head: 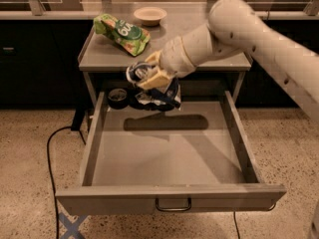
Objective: Pick blue chip bag from top drawer and place on counter
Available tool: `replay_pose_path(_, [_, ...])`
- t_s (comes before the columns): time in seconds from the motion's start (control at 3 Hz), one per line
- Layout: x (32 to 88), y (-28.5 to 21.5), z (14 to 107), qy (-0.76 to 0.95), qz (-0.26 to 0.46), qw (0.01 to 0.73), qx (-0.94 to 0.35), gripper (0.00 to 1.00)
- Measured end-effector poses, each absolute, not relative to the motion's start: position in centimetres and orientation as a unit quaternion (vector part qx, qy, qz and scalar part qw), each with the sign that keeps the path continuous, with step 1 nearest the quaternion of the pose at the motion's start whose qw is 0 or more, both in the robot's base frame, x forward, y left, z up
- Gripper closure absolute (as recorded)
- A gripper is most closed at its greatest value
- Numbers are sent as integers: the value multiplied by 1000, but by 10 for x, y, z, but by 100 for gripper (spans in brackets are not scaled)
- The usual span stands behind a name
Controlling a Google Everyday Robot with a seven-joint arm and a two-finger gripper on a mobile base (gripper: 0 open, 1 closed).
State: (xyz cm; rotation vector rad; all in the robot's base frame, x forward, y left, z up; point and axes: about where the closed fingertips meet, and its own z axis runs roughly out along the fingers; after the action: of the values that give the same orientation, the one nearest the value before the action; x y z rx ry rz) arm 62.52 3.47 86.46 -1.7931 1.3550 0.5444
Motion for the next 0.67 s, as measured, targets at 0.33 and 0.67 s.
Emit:
replay_pose_path(0.33, [633, 34, 882, 530, 208, 418, -708, 100])
replay_pose_path(0.67, [632, 34, 881, 530, 209, 416, -708, 100])
